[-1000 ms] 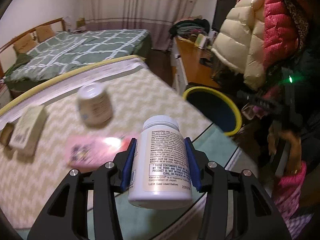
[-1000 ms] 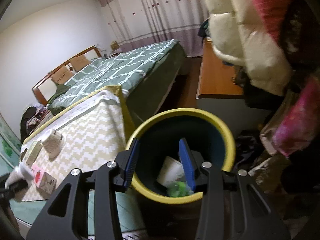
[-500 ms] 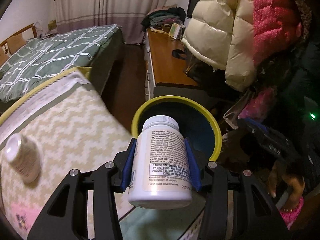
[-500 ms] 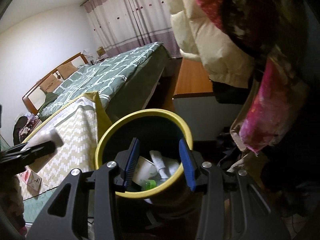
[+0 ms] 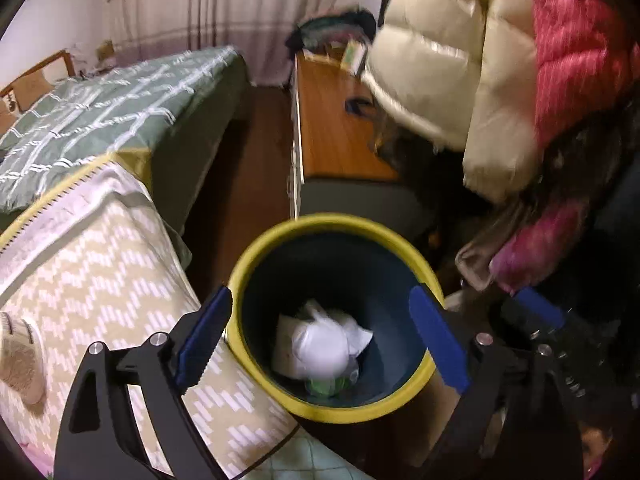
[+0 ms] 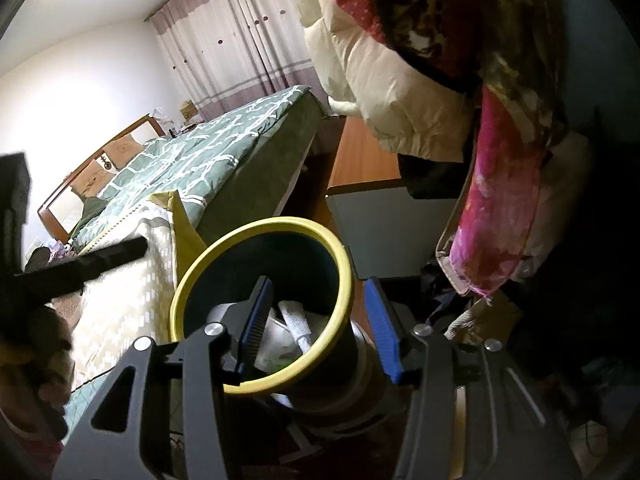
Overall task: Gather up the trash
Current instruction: 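Carry the pill bottle with the left gripper over the yellow bin and release, then grasp the pink strawberry milk carton with the right gripper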
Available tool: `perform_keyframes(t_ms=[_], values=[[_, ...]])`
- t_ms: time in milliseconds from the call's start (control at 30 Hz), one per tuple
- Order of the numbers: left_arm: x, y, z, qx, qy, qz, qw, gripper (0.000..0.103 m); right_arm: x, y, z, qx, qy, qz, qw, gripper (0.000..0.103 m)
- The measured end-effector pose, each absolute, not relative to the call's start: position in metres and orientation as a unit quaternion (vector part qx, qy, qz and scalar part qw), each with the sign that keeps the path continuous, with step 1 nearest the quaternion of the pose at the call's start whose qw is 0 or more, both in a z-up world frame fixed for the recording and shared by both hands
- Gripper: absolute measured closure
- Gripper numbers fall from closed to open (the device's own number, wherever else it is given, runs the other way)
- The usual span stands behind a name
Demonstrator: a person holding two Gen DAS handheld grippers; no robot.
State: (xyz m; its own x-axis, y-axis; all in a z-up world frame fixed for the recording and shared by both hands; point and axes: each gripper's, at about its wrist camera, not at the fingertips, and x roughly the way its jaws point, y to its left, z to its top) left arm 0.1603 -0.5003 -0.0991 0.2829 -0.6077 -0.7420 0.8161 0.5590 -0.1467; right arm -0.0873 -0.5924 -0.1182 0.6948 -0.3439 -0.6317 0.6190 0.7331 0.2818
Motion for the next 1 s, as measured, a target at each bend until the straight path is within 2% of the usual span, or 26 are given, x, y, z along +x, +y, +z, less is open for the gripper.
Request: perform_keyframes(t_ms=[133, 300, 767, 800, 900, 1000], values=[[0.156, -0.456, -0.07, 0.101, 0.357, -0.436, 0.82, 0.009, -0.076, -0.581, -0.119, 0.24, 0.287, -0.258, 0.891, 0.056], [0.156, -0.375, -0.049, 0.061, 0.329, -0.402, 0.852, 0.008, -0.05, -0.553, -0.115, 0.223, 0.299, -0.227, 0.9, 0.055], [0.172, -0.095, -0.048, -0.041, 0.316, -0.179, 0.931, 0.007, 0.056, -0.397, -0.101, 0.144, 0.347, -0.049, 0.926, 0.054], [0.171, -0.081, -0.049, -0.047, 0.316, -0.171, 0.932, 0.007, 0.064, -0.38, -0.101, 0.137, 0.351, -0.025, 0.926, 0.054], [0.168, -0.057, -0.053, -0.053, 0.314, -0.164, 0.934, 0.007, 0.079, -0.339, -0.099, 0.114, 0.358, 0.024, 0.926, 0.043], [0.166, -0.038, -0.053, -0.056, 0.308, -0.159, 0.936, 0.007, 0.092, -0.309, -0.097, 0.101, 0.364, 0.059, 0.924, 0.041]])
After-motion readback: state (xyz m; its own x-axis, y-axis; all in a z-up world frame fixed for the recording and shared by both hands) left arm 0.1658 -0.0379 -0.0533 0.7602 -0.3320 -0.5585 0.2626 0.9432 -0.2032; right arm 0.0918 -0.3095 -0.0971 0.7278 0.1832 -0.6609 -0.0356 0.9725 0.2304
